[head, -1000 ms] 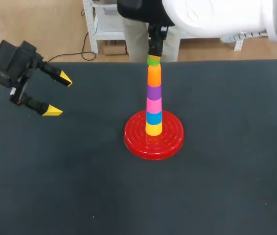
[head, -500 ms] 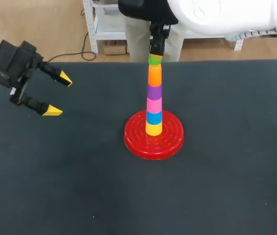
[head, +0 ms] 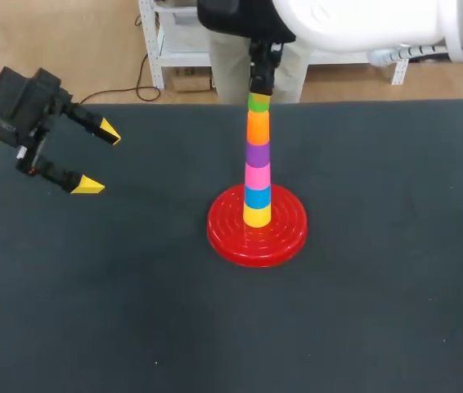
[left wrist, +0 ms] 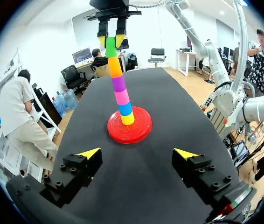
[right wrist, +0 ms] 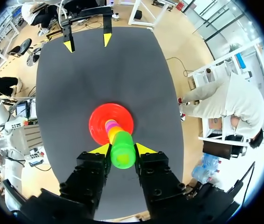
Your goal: Pick up and stack the cylinders on the red base in this order: pink,purple,orange,green
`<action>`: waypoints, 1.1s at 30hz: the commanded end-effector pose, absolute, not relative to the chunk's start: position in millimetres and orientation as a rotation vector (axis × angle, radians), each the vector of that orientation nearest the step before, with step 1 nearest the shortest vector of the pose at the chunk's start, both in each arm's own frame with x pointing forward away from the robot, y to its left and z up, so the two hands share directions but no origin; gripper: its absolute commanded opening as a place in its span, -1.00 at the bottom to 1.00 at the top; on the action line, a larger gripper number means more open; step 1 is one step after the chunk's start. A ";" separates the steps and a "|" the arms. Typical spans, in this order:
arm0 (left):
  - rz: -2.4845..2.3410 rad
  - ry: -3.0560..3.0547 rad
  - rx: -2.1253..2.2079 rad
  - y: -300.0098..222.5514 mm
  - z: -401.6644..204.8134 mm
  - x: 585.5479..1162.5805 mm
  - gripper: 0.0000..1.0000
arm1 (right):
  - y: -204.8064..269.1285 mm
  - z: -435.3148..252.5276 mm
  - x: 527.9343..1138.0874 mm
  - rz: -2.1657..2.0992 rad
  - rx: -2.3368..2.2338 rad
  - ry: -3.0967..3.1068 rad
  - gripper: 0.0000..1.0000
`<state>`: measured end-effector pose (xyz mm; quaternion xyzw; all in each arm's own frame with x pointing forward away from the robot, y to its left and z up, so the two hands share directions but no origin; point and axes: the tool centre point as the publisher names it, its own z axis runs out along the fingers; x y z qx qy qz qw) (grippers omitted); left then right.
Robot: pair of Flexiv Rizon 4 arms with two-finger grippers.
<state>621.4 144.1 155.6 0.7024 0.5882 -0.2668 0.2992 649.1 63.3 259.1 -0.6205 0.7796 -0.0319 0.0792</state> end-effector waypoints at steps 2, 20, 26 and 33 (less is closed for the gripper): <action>-0.710 1.559 1.866 144.6 154.7 622.3 1.00 | 63.8 254.5 650.4 -0.087 -1.862 2.344 -1.00; -0.710 1.559 1.866 144.6 154.7 622.3 1.00 | 63.2 259.5 642.8 -0.087 -1.860 2.324 -1.00; -0.710 1.559 1.866 144.6 154.7 622.3 1.00 | 62.7 254.6 649.0 -0.080 -1.857 2.341 -1.00; -0.710 1.559 1.866 144.6 154.7 622.3 1.00 | 62.4 254.5 651.0 -0.074 -1.853 2.346 -1.00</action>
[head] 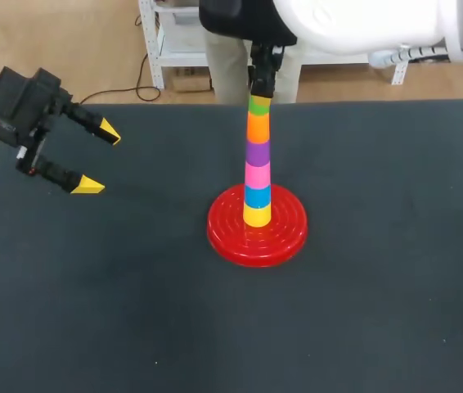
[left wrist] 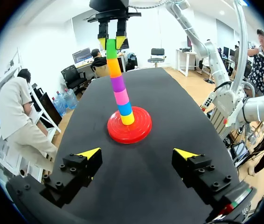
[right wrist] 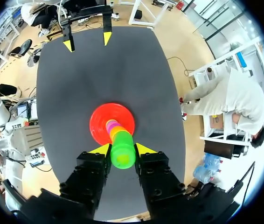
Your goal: Pick up and stack the cylinders on the red base in this order: pink,purple,orange,green
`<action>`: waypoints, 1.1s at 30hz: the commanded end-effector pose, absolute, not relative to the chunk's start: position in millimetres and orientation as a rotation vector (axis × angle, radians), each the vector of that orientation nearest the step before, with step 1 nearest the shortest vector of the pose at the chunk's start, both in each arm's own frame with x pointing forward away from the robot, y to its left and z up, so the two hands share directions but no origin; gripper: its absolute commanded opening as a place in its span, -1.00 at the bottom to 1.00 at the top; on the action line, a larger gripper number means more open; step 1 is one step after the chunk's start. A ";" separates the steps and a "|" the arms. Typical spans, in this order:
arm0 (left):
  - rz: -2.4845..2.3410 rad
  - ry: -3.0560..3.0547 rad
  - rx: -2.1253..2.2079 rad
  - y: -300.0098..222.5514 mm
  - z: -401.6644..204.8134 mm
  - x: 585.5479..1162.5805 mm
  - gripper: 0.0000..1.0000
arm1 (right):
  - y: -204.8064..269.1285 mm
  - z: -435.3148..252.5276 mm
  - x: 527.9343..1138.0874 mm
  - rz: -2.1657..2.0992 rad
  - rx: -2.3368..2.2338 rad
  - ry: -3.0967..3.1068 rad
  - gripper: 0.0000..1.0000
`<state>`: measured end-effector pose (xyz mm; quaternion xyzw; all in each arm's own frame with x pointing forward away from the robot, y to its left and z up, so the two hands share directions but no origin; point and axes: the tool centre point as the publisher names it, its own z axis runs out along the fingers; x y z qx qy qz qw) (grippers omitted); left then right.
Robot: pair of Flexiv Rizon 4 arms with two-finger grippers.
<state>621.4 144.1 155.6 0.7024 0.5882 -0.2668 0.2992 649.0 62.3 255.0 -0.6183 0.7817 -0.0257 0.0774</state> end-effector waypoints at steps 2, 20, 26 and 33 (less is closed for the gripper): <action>-0.710 1.559 1.866 144.6 154.7 622.3 1.00 | 62.8 253.7 651.7 -0.076 -1.860 2.348 -1.00; -0.710 1.559 1.866 144.6 154.7 622.3 1.00 | 64.8 246.2 655.2 -0.069 -1.903 2.381 -1.00; -0.710 1.559 1.866 144.6 154.7 622.3 1.00 | 63.4 243.6 653.9 -0.064 -1.901 2.388 -1.00; -0.710 1.559 1.866 144.6 154.7 622.3 1.00 | 61.0 238.0 654.4 -0.042 -1.890 2.400 -1.00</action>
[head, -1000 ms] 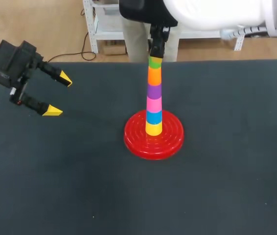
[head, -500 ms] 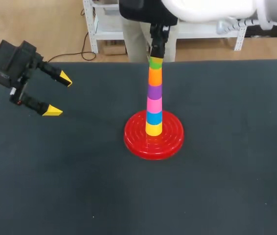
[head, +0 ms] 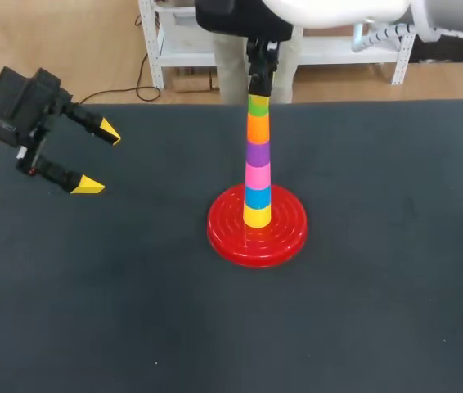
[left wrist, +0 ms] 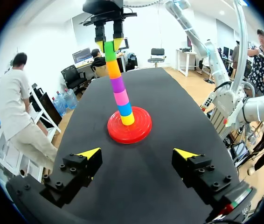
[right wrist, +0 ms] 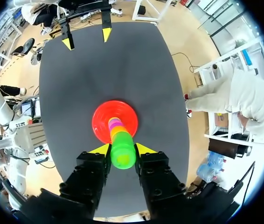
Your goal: Pick up and stack the cylinders on the red base in this order: pink,purple,orange,green
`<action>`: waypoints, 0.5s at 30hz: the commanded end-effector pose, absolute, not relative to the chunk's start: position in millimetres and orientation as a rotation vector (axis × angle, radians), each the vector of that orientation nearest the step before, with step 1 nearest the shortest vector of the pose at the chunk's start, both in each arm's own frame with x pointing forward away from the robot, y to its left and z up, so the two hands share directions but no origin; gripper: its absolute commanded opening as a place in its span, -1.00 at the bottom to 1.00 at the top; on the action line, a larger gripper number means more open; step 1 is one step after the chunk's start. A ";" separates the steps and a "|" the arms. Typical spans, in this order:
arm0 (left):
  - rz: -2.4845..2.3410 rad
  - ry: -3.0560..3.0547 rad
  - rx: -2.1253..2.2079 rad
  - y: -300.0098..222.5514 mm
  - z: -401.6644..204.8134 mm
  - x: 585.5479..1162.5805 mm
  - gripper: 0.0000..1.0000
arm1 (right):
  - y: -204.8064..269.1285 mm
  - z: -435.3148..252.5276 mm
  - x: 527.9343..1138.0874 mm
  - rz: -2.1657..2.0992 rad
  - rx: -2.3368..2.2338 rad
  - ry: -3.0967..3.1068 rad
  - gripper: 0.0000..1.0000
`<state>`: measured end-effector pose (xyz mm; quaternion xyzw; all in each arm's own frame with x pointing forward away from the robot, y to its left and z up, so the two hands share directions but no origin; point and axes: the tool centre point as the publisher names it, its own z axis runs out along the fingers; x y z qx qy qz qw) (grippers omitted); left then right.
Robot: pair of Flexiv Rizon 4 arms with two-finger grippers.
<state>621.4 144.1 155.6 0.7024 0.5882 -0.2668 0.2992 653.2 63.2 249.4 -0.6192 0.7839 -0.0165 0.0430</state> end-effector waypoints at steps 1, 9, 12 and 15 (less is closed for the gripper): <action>-0.710 1.559 1.866 144.6 154.7 622.3 1.00 | 61.0 237.4 654.9 -0.041 -1.889 2.402 -1.00; -0.710 1.559 1.866 144.6 154.7 622.3 1.00 | 61.1 235.5 656.8 -0.036 -1.890 2.411 -1.00; -0.710 1.559 1.866 144.6 154.7 622.3 1.00 | 61.3 234.9 657.1 -0.033 -1.888 2.413 -1.00; -0.710 1.559 1.866 144.6 154.7 622.3 1.00 | 61.4 234.4 656.7 -0.031 -1.888 2.414 -1.00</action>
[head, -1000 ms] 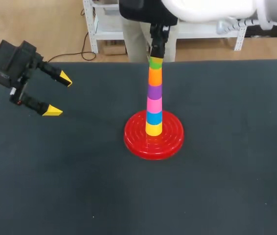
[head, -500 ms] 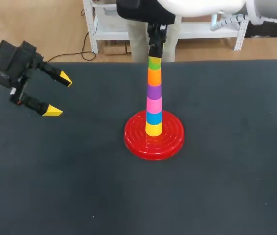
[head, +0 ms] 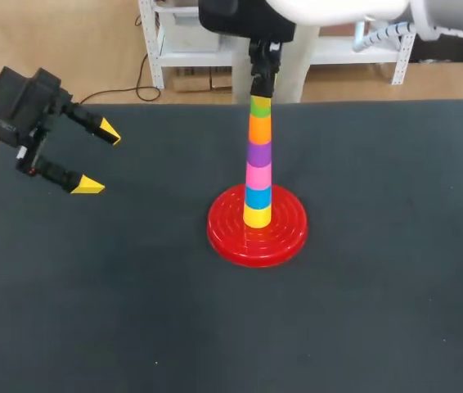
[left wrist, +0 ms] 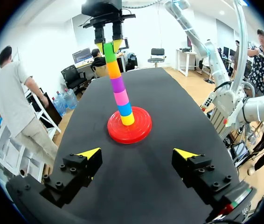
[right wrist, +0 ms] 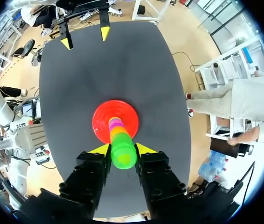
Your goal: Pick up and stack the cylinders on the red base in this order: pink,purple,orange,green
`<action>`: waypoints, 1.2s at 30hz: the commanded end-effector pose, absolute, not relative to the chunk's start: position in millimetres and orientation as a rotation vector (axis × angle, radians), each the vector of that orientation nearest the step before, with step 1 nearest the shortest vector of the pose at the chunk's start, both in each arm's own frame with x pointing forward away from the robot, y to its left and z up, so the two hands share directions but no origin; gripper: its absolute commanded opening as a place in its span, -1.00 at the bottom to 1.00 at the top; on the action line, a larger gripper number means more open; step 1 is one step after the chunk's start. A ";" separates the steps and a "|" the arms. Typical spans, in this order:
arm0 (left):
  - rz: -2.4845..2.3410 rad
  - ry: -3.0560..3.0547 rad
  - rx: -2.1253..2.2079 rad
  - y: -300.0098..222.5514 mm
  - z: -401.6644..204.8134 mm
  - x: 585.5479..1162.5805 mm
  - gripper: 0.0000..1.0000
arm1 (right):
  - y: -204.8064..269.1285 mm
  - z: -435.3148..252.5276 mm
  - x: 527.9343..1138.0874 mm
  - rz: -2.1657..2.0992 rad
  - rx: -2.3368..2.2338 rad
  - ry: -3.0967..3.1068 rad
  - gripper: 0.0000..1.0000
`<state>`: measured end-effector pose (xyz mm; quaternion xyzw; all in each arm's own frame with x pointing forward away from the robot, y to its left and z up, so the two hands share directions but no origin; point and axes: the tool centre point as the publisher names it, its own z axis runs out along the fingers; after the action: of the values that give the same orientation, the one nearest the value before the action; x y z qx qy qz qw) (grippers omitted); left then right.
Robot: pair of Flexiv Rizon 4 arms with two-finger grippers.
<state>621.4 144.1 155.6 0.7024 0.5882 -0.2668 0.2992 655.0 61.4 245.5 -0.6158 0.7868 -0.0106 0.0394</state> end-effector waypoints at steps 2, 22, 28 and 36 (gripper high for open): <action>-0.710 1.559 1.866 144.6 154.7 622.3 1.00 | 61.6 234.3 656.1 -0.027 -1.887 2.413 -1.00; -0.710 1.559 1.866 144.6 154.7 622.3 1.00 | 64.0 239.5 650.8 -0.061 -1.847 2.391 1.00; -0.710 1.559 1.866 144.6 154.7 622.3 1.00 | 64.0 239.5 650.8 -0.061 -1.847 2.391 1.00; -0.710 1.559 1.866 144.6 154.7 622.3 1.00 | 65.9 239.5 648.8 -0.066 -1.857 2.388 1.00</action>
<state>621.4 144.1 155.6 0.7024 0.5882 -0.2668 0.2992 650.7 65.2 239.7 -0.6131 0.7878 -0.0198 0.0559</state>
